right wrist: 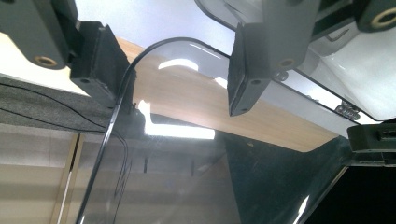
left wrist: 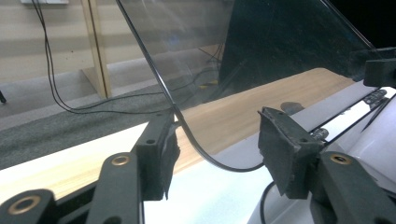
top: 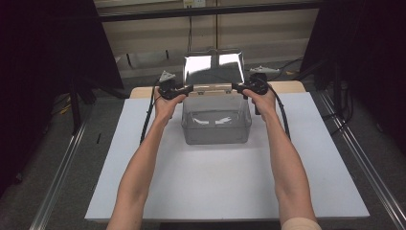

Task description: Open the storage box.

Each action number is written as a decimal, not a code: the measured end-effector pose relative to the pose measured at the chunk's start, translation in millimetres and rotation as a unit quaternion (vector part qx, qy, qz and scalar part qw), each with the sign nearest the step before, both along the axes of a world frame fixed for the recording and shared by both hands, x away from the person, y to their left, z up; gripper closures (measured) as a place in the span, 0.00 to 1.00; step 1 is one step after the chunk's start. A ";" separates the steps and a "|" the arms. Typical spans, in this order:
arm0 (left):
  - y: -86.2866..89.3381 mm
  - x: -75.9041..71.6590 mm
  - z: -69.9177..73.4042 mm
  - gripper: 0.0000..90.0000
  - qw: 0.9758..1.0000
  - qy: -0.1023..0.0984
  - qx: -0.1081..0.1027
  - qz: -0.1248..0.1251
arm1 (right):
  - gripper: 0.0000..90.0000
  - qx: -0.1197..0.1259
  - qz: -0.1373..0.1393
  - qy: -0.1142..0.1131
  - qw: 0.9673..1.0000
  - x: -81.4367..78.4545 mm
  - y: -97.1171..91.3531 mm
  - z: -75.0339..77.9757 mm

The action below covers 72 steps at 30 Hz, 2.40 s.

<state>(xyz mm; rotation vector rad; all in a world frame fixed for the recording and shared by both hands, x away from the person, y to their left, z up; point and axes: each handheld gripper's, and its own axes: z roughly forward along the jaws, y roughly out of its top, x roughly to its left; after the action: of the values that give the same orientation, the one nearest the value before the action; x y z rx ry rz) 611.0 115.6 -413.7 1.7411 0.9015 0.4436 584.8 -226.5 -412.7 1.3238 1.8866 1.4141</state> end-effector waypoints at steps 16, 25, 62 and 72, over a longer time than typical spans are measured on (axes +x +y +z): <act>-1.3 -0.2 -3.6 0.49 1.000 -0.004 -0.004 0.007 | 0.42 0.054 -0.015 0.033 0.998 3.6 -1.4 -8.0; -1.5 0.5 -5.0 0.48 1.000 -0.002 -0.008 0.007 | 0.40 0.068 -0.027 0.045 0.996 4.7 -1.6 -10.5; 3.6 -25.6 2.5 0.14 1.000 -0.020 -0.005 0.019 | 0.07 0.011 -0.056 -0.047 0.997 -26.7 -10.2 6.6; 7.9 -52.9 12.8 0.04 0.999 -0.050 -0.013 0.009 | 0.05 0.001 -0.058 -0.081 0.995 -49.9 -12.6 13.9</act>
<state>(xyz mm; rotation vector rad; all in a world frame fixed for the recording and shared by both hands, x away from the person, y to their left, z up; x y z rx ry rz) 558.1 123.5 -400.9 1.6735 0.8491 0.5231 534.9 -239.1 -398.8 1.2578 1.6775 1.4181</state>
